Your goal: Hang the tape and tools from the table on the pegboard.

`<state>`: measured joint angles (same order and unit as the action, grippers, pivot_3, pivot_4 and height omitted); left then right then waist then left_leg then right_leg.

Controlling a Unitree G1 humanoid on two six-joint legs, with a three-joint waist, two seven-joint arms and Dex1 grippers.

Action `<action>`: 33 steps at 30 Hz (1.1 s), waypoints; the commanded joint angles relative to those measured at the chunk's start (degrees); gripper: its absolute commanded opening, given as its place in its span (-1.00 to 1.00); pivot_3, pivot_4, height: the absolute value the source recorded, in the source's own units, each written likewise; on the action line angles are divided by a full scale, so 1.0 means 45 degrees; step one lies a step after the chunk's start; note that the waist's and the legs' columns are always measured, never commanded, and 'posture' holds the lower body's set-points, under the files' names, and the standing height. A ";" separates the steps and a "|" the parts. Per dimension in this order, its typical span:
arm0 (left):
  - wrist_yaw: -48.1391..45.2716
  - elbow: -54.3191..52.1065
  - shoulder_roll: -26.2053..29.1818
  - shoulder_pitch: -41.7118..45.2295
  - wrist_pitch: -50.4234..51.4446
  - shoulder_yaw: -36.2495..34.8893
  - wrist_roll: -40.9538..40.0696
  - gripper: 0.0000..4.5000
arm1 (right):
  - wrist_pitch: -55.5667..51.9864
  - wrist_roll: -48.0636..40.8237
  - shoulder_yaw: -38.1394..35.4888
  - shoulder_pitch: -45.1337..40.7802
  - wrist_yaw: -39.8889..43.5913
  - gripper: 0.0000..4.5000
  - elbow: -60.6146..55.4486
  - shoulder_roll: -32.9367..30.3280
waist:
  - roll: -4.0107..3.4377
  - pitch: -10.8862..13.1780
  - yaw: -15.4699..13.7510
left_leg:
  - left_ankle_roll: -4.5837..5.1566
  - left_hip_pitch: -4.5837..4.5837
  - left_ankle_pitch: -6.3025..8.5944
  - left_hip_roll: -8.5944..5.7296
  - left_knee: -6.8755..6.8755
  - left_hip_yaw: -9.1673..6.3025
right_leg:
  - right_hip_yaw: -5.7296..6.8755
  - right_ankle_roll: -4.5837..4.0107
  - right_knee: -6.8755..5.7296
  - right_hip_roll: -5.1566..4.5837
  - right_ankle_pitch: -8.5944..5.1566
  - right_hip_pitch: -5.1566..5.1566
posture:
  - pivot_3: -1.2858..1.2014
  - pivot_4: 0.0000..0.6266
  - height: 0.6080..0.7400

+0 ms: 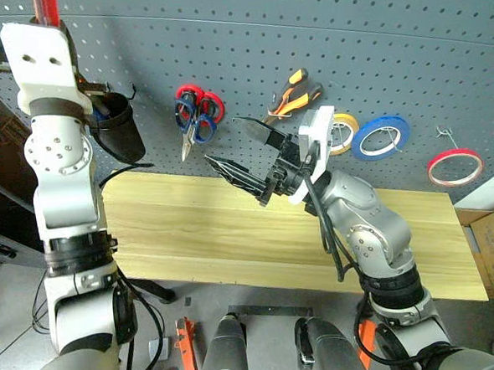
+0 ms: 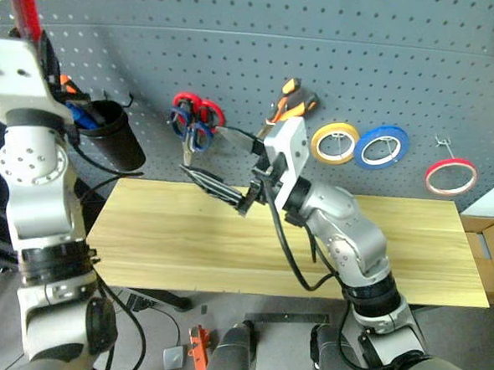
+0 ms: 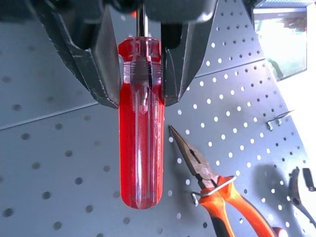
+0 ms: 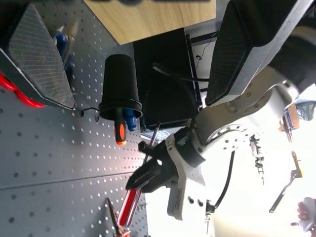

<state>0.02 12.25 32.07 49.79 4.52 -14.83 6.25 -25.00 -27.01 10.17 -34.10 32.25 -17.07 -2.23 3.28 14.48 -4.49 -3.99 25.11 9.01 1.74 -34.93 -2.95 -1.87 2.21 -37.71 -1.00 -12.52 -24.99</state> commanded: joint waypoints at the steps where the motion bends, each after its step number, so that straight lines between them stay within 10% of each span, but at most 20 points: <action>1: -0.0405 0.1685 0.0157 0.1488 -0.1573 0.0259 -0.0334 -0.64 | 0.0562 0.0218 -0.0121 -0.0480 -0.0312 1.00 -0.0099 0.0223 | 0.0010 -0.0007 -0.0003 | 0.0000 0.0000 -0.0001 -0.0001 -0.0001 0.0002 | -0.0001 0.0000 -0.0004 0.0000 0.0000 0.0001 | 0.19 -0.58 1.00; 13: -0.0167 0.4991 -0.0616 0.2128 -0.2394 -0.0602 -0.1984 -0.64 | 0.0687 0.0641 -0.0105 -0.0442 -0.0664 1.00 -0.0039 0.0155 | 0.0026 -0.0031 0.0127 | 0.0002 -0.0007 -0.0005 -0.0002 -0.0011 0.0009 | -0.0007 0.0000 -0.0034 -0.0001 0.0004 0.0000 | 0.17 -0.54 1.00; 29: 0.0690 0.1257 -0.1170 -0.0970 0.0038 -0.1230 -0.3077 -0.64 | 0.0609 0.0639 -0.0063 -0.0371 -0.0793 1.00 -0.0065 -0.0024 | 0.0028 -0.0032 0.0362 | 0.0004 -0.0038 -0.0009 0.0001 -0.0013 0.0008 | -0.0018 0.0000 -0.0069 -0.0002 0.0005 0.0016 | 0.17 -0.48 1.00; 33: 0.0642 0.0852 -0.1172 -0.1051 0.0378 -0.1284 -0.3256 0.13 | 0.0620 0.0641 -0.0066 -0.0395 -0.0773 1.00 -0.0016 -0.0023 | 0.0028 -0.0032 0.0359 | 0.0010 -0.0038 -0.0015 0.0001 -0.0016 0.0007 | -0.0018 0.0000 -0.0068 -0.0002 0.0005 0.0018 | 0.18 -0.48 1.00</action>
<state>3.03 19.77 26.10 44.31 6.13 -19.73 -7.78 -23.02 -23.84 10.31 -35.00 28.69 -15.46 -2.38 3.41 14.34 -2.88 -3.94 24.93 8.94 1.75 -35.01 -2.92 -1.95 2.21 -38.02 -1.01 -12.49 -24.90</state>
